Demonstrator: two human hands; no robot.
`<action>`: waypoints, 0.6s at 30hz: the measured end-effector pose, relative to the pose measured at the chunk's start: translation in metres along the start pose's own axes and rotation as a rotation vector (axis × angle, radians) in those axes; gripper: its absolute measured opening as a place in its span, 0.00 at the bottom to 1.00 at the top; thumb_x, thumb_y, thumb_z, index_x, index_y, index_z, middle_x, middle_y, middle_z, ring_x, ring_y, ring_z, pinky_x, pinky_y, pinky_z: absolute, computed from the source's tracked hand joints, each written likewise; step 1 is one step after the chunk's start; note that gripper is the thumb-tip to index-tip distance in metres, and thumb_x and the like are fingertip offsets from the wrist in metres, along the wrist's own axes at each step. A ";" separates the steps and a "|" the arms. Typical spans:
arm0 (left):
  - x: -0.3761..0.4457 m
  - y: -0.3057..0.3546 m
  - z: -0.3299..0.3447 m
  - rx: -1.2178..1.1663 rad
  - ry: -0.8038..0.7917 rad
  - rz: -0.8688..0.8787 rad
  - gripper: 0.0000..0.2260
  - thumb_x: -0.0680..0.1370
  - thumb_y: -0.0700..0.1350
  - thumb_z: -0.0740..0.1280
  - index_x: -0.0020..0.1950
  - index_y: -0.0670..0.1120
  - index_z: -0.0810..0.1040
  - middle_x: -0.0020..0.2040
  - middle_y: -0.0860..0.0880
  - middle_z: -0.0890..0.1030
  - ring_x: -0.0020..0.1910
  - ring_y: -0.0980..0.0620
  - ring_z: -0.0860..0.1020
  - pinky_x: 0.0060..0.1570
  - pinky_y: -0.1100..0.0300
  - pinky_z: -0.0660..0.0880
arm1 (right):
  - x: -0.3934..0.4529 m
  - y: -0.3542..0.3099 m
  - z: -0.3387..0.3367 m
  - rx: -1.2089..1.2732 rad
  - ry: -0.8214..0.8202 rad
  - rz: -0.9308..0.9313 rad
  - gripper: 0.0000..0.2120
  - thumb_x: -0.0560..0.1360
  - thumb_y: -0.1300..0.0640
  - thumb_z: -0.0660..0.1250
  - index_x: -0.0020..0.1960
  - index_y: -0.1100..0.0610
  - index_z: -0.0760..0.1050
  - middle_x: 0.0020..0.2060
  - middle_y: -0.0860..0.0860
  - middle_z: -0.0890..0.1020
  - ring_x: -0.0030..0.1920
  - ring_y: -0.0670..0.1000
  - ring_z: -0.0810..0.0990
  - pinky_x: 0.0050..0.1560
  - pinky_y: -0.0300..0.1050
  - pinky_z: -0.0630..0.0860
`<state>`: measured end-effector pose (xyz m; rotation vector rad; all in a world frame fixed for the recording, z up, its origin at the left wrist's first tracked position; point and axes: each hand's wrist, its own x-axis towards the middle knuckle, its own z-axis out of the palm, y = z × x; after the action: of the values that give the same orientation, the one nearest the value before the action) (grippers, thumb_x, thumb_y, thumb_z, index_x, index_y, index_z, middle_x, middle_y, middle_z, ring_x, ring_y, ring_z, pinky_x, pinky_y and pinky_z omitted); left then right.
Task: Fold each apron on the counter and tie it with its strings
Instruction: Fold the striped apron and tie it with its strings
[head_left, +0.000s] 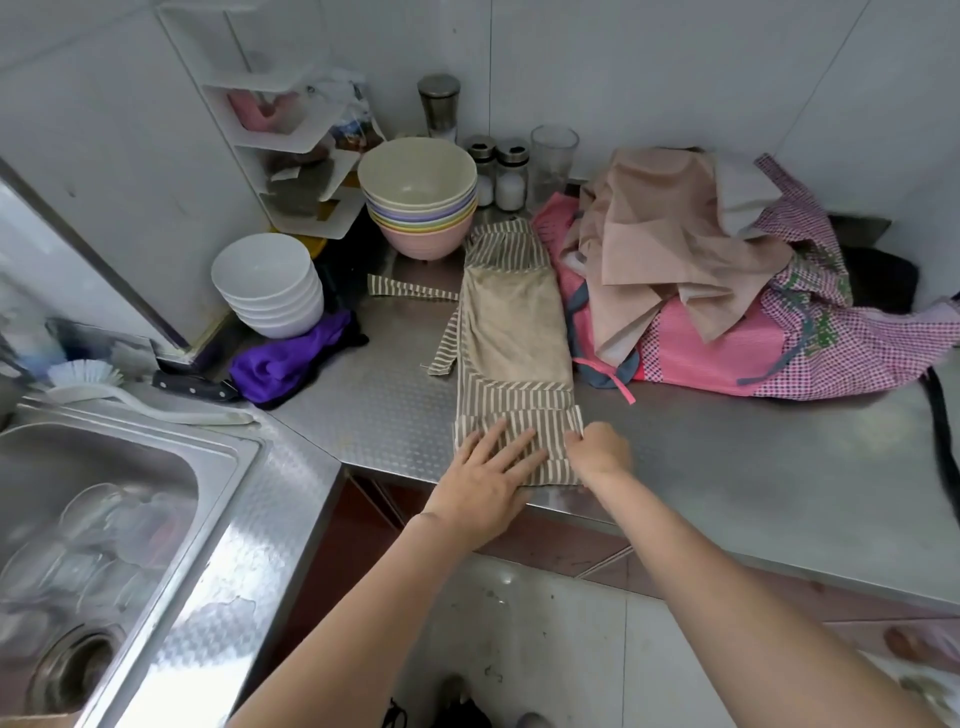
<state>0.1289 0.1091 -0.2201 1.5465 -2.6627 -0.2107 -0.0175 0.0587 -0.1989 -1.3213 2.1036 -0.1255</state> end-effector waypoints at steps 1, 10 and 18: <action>0.003 -0.003 0.003 -0.011 -0.106 -0.014 0.22 0.80 0.52 0.52 0.75 0.53 0.58 0.77 0.49 0.56 0.76 0.45 0.55 0.73 0.49 0.57 | -0.004 0.000 0.000 0.007 0.043 -0.029 0.15 0.81 0.54 0.56 0.60 0.64 0.71 0.58 0.61 0.77 0.60 0.61 0.75 0.52 0.48 0.72; 0.015 -0.027 0.003 -0.073 -0.237 -0.009 0.29 0.79 0.52 0.60 0.76 0.57 0.50 0.77 0.52 0.47 0.75 0.47 0.50 0.74 0.54 0.48 | -0.023 0.034 0.019 -0.425 0.001 -0.767 0.35 0.75 0.59 0.60 0.77 0.58 0.47 0.77 0.53 0.44 0.76 0.54 0.42 0.76 0.50 0.45; 0.001 -0.058 -0.007 -0.604 -0.094 -0.331 0.31 0.69 0.39 0.71 0.70 0.49 0.66 0.67 0.50 0.69 0.66 0.50 0.68 0.62 0.64 0.64 | 0.007 0.026 0.000 -0.045 -0.101 -0.678 0.28 0.72 0.67 0.63 0.71 0.56 0.65 0.70 0.48 0.66 0.70 0.48 0.64 0.69 0.37 0.58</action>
<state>0.1792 0.0790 -0.2214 1.7489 -2.0730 -1.0118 -0.0399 0.0655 -0.2132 -1.9737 1.5067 -0.2877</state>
